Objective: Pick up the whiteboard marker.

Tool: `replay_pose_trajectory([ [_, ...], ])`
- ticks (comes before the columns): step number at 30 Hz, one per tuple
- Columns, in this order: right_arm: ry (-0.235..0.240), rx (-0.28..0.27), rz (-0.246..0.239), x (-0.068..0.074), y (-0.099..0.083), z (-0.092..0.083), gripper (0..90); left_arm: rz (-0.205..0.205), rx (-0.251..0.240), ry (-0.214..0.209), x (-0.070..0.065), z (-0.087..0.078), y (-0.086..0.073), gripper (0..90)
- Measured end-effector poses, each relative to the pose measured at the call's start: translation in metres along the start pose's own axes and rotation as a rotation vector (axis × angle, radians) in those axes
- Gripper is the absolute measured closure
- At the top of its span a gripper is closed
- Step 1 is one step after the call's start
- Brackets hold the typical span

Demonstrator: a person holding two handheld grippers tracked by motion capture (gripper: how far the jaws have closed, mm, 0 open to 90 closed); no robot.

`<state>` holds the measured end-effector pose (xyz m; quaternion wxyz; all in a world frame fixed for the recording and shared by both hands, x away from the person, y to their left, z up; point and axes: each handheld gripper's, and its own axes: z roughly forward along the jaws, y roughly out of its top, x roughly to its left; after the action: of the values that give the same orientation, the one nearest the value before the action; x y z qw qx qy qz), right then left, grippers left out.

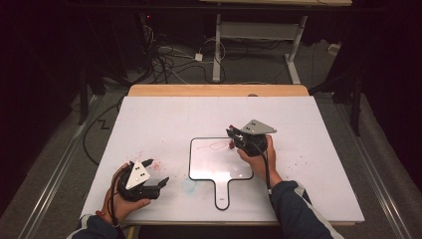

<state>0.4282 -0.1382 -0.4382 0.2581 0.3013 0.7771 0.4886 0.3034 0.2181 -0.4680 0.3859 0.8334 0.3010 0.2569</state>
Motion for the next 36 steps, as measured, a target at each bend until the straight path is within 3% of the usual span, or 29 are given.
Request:
replay_pose_trajectory([
  [3,0.02,0.001,-0.028,0.008,0.003,0.004,81.6,0.001,-0.001,-0.001,0.0,-0.001,-0.001,19.7],
  [6,0.002,0.013,-0.039,0.006,0.003,0.003,81.6,0.006,-0.012,0.009,0.001,-0.003,-0.001,19.7],
  [7,-0.032,0.018,-0.033,-0.004,0.001,0.001,81.6,-0.006,-0.009,0.005,0.001,-0.003,-0.002,19.7],
  [8,-0.032,0.018,-0.033,-0.004,0.001,0.001,81.6,-0.005,-0.009,0.006,0.001,-0.004,-0.002,19.7],
  [10,-0.073,0.022,-0.008,-0.015,-0.001,-0.002,81.6,0.007,-0.016,0.014,0.001,-0.004,-0.002,19.7],
  [13,-0.127,0.029,-0.014,-0.025,-0.003,-0.005,81.6,-0.002,-0.006,0.008,0.0,-0.004,-0.002,19.7],
  [17,-0.119,0.019,0.0,-0.023,-0.003,-0.003,81.6,-0.007,0.0,0.008,0.002,-0.003,-0.003,19.7],
  [21,-0.05,0.004,0.016,-0.009,0.0,0.003,81.5,-0.014,0.002,0.012,0.004,-0.003,-0.005,19.7],
  [24,-0.025,0.006,-0.002,0.002,0.001,0.002,81.6,-0.016,-0.003,0.014,0.003,-0.004,-0.005,19.7],
  [27,-0.032,0.008,-0.002,-0.001,-0.001,-0.001,81.6,0.005,-0.006,0.02,0.002,-0.004,-0.004,19.7],
  [35,-0.119,0.013,0.031,-0.025,-0.006,-0.009,81.6,-0.014,-0.003,0.025,0.002,-0.006,-0.006,19.8],
  [36,-0.129,0.014,0.021,-0.026,-0.006,-0.008,81.6,-0.002,-0.008,0.029,0.003,-0.006,-0.006,19.9],
])
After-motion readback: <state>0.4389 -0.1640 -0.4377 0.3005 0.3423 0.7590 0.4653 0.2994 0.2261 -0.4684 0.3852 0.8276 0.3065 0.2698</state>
